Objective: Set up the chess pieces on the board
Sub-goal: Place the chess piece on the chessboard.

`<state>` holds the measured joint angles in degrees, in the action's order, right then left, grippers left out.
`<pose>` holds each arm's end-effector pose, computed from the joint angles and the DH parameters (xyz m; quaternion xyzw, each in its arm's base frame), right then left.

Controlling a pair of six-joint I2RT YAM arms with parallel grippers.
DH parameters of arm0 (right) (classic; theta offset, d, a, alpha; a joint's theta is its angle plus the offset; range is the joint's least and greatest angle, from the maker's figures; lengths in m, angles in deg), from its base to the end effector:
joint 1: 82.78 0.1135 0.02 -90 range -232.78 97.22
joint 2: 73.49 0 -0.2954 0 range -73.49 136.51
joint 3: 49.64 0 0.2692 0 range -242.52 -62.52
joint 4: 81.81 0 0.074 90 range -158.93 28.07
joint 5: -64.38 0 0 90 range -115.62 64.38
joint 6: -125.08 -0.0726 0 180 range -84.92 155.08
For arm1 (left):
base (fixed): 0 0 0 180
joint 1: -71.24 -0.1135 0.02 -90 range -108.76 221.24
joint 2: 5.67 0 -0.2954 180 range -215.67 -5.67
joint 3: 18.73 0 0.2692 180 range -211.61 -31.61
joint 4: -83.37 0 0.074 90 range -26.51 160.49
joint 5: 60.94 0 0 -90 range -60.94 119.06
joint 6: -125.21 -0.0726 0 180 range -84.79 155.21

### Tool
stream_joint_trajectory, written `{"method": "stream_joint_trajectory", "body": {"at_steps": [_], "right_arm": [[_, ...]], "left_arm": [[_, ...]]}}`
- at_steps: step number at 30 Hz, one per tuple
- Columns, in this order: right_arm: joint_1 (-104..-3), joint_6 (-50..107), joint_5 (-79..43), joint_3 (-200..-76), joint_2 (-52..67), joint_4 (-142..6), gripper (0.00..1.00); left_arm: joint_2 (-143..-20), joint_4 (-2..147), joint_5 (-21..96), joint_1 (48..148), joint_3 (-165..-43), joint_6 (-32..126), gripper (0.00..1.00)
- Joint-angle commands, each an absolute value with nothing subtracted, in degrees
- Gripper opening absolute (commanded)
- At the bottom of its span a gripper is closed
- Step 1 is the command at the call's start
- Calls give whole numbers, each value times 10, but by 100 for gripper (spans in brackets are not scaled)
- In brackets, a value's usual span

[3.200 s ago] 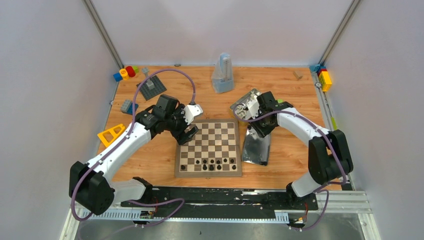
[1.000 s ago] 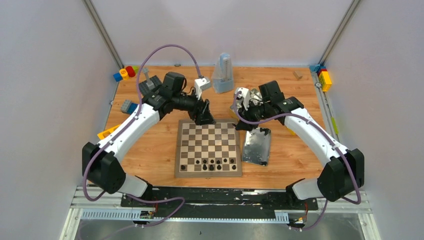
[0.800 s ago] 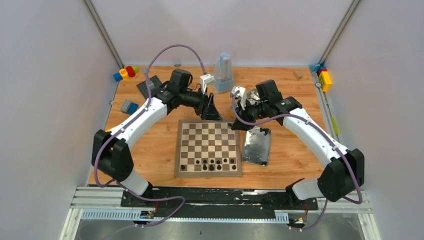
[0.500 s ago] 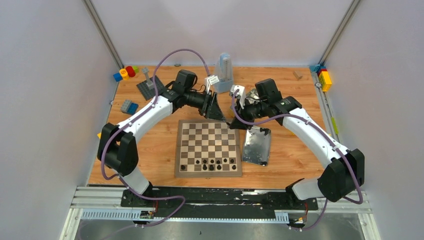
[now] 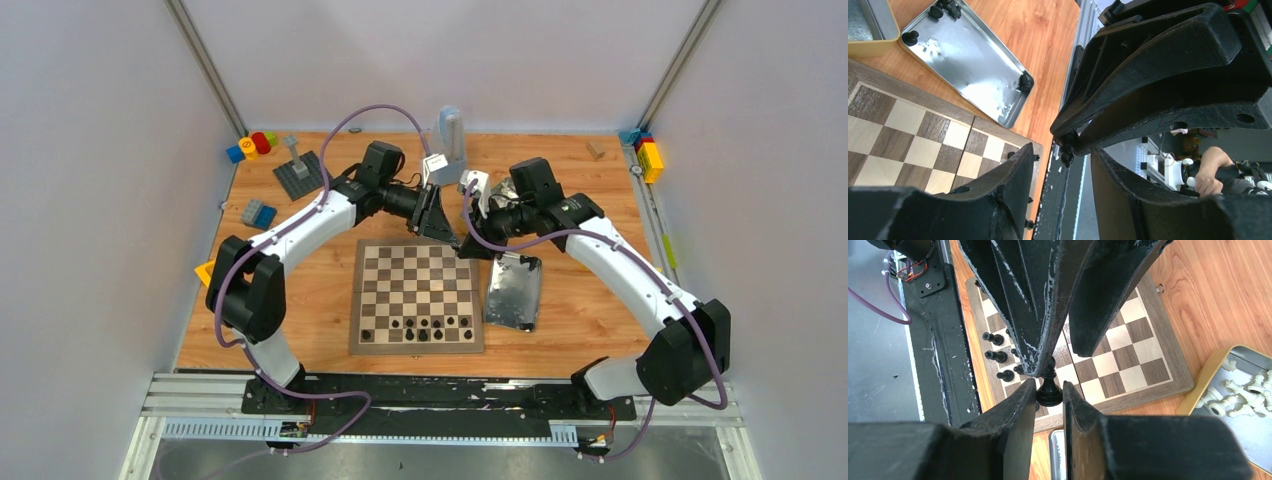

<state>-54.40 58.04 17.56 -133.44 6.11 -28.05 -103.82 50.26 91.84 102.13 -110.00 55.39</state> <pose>0.2557 0.1946 0.3272 -0.4926 0.7313 0.3601 0.3047 0.3198 -0.2665 0.3048 0.2914 0.7497 -0.5815 0.1221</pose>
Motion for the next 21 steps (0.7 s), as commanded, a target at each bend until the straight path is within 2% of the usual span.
{"method": "stream_joint_trajectory", "body": {"at_steps": [1, 21], "right_arm": [[-541, 577, 185, -1354, 39, -303, 3], [-541, 574, 167, -1351, 35, -308, 2]], "left_arm": [[-1040, 525, 943, 1027, -1117, 564, 52], [-1036, 515, 951, 1037, -1109, 547, 36]]}}
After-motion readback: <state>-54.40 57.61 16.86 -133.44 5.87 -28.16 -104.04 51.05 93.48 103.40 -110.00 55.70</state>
